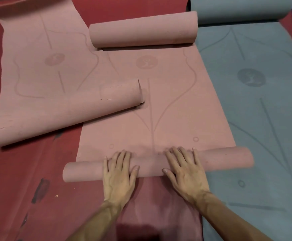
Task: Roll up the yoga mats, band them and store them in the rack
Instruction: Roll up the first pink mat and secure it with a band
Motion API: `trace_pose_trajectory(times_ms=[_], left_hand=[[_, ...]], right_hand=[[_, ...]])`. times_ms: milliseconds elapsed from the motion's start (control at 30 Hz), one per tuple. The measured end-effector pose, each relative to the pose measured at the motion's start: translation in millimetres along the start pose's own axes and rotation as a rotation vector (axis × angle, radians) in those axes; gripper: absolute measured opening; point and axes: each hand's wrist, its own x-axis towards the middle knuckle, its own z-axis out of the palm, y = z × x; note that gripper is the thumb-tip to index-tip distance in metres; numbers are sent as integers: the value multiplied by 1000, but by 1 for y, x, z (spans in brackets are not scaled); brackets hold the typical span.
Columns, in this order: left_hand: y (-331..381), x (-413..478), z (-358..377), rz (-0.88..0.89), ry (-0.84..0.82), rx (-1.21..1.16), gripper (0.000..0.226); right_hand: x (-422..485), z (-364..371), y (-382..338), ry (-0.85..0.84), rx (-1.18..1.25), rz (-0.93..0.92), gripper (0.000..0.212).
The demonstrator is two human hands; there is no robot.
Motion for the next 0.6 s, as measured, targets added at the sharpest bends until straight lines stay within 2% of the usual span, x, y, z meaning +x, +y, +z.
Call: trace_pose_trajectory(times_ms=[267, 433, 600], left_hand=[[-5, 28, 7, 26, -45, 56, 52], [-9, 44, 6, 48, -69, 33, 58], [-7, 40, 1, -79, -24, 72, 57]], right_hand=[[5, -6, -4, 88, -21, 63, 68], [14, 1, 1, 32, -20, 78, 68], [27, 2, 2, -9, -23, 96, 67]])
